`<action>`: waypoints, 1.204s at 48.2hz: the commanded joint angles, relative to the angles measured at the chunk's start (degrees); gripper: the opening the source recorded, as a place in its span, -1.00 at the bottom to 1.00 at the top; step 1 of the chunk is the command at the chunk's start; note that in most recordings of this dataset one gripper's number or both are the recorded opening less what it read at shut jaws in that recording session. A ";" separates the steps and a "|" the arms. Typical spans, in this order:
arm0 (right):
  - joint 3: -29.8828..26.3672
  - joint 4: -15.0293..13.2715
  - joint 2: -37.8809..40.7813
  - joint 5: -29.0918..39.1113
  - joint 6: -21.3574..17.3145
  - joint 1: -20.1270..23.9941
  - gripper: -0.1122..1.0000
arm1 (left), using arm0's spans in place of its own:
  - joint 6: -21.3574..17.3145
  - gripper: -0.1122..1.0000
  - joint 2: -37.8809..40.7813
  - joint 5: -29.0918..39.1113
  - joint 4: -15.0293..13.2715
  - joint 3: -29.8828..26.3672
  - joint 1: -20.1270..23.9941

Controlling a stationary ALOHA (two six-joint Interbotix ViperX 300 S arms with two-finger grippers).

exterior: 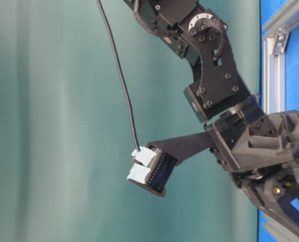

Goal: Insert the wire through the string loop located on the left side.
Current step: 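Move the left gripper right, opened, toward the protruding plug, then close the left gripper on the plug beyond the loop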

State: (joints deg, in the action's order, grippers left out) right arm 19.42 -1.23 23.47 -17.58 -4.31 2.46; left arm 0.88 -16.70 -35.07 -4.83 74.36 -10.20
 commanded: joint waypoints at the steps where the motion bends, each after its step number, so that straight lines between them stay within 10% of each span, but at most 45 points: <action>1: -0.79 -0.09 -1.23 -0.26 0.00 -0.09 -0.80 | 0.00 0.72 6.15 -0.44 0.18 -3.43 -0.26; 58: -0.70 0.09 -1.23 -0.26 0.00 -0.09 -0.80 | 0.00 0.68 9.58 -2.55 0.18 -3.96 -0.18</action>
State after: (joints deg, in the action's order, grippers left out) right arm 19.42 -1.23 23.47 -17.58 -4.31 2.46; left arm 0.88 -6.86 -37.00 -4.75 71.10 -10.28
